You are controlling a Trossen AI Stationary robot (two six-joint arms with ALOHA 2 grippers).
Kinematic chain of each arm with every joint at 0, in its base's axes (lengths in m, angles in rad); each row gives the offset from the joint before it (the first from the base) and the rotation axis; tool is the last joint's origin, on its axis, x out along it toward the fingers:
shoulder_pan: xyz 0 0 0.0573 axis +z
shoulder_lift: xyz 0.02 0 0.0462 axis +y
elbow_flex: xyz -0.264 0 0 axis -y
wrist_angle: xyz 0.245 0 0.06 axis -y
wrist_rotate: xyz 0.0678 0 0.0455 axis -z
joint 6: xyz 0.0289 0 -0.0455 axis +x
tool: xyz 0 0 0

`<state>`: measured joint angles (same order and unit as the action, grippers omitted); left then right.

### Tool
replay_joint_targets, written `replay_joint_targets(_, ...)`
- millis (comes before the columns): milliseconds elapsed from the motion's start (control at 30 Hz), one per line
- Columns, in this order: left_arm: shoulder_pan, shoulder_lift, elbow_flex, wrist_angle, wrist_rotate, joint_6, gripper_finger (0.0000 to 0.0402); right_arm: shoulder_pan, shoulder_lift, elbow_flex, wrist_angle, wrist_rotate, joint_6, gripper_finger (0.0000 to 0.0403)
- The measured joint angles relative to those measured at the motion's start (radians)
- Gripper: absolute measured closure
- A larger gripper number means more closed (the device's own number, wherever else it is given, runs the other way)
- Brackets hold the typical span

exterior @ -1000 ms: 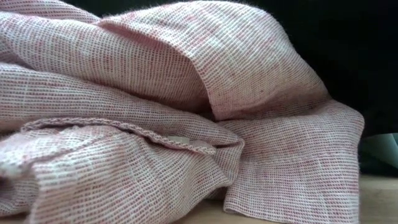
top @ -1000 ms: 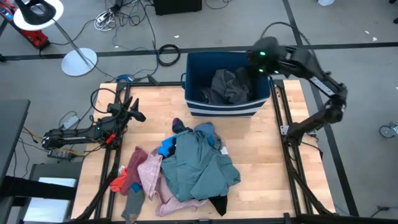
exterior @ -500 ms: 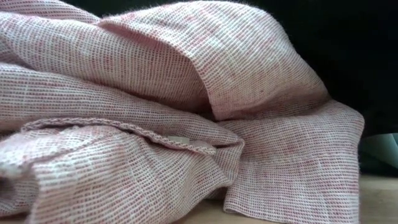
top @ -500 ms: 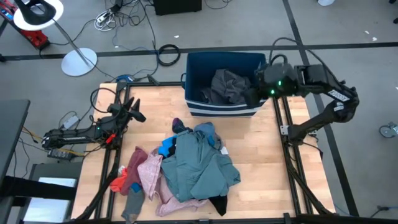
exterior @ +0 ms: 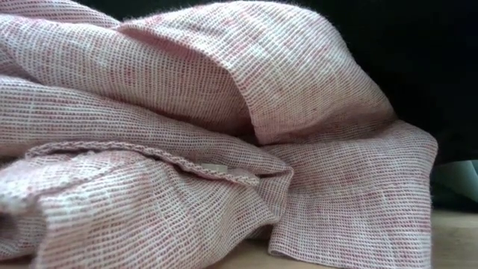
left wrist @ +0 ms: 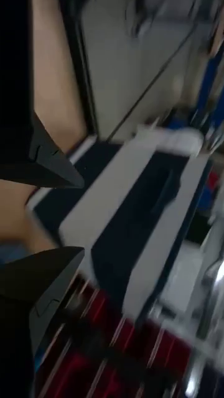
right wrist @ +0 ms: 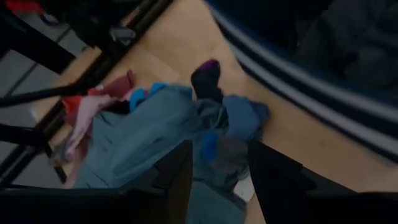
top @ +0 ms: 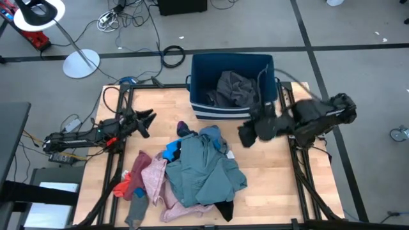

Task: Sort clothes
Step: Put the gray pants into the blue bin

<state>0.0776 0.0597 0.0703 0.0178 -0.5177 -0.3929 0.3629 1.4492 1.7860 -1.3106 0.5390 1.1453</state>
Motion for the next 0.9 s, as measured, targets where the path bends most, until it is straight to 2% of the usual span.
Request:
replay_joint_targets(167, 0.000, 0.045, 0.168, -0.225, 0.115, -0.006, 0.0232, 0.079, 0.091, -0.036, 0.005, 0.040, 0.092, 0.0247)
replay_joint_targets(333, 0.000, 0.154, 0.349, -0.314, 0.269, -0.006, 0.0232, 0.128, 0.187, -0.073, 0.009, 0.047, 0.187, 0.0250)
replay_joint_targets(533, 0.000, 0.364, 0.601, -0.525, 0.441, 0.051, 0.0232, 0.180, 0.300, -0.078, 0.010, 0.090, 0.318, 0.0251)
replay_joint_targets(700, -0.001, 0.566, 0.806, -0.723, 0.537, 0.141, 0.0232, 0.215, 0.360, -0.078, -0.014, 0.106, 0.420, 0.0254)
replay_joint_targets(900, -0.009, 0.749, 0.934, -0.754, 0.642, 0.209, 0.0232, 0.255, 0.335, -0.125, -0.052, 0.137, 0.478, 0.0255)
